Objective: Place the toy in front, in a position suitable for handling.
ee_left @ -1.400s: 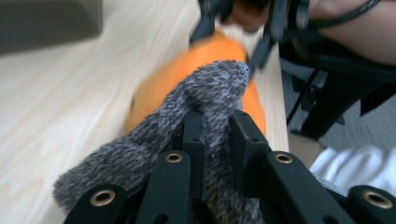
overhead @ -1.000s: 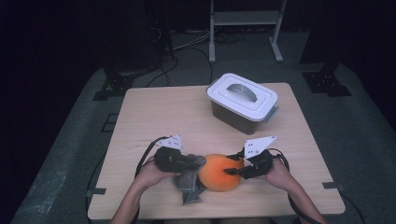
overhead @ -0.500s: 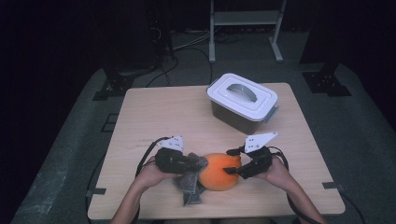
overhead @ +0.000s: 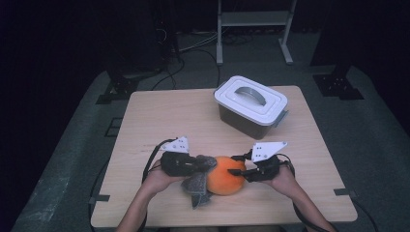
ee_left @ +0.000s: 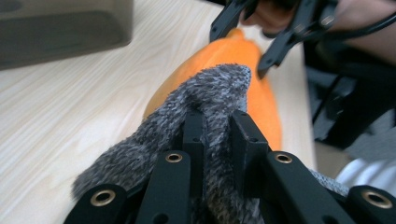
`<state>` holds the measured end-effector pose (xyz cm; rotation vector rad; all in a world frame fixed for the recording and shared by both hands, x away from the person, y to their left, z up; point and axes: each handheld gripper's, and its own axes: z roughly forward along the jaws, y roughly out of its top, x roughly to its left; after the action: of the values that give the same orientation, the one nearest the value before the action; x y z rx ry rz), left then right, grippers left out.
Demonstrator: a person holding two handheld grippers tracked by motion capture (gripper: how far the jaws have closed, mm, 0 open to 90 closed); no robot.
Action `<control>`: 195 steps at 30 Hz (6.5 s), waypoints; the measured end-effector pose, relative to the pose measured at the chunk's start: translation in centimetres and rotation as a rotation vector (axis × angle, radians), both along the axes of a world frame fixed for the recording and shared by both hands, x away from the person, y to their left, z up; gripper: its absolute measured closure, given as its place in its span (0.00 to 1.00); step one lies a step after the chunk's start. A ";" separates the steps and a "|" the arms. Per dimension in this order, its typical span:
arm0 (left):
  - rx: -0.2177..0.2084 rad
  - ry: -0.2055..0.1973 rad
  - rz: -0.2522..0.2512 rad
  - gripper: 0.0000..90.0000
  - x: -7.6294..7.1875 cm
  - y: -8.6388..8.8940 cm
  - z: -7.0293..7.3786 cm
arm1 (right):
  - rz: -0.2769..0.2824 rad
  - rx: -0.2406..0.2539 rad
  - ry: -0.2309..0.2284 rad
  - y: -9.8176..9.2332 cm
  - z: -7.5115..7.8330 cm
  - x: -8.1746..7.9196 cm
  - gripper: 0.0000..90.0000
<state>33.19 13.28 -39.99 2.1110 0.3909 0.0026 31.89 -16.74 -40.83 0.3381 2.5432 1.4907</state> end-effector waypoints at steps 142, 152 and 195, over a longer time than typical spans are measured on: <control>-0.013 0.114 -0.038 0.86 0.4 -0.3 -1.0 | 0.020 -0.037 0.097 -1.9 -0.5 0.7 0.54; -0.023 0.095 -0.077 0.86 -0.3 -1.6 -0.2 | 0.012 -0.092 0.074 0.3 0.4 -0.5 0.32; 0.005 0.077 -0.042 0.86 0.0 -1.0 -0.2 | 0.073 -0.135 -0.040 0.8 0.4 -1.3 0.55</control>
<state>33.19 12.32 -40.23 2.1282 0.3928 -0.1028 30.55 -15.99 -40.45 0.1967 2.6329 1.3258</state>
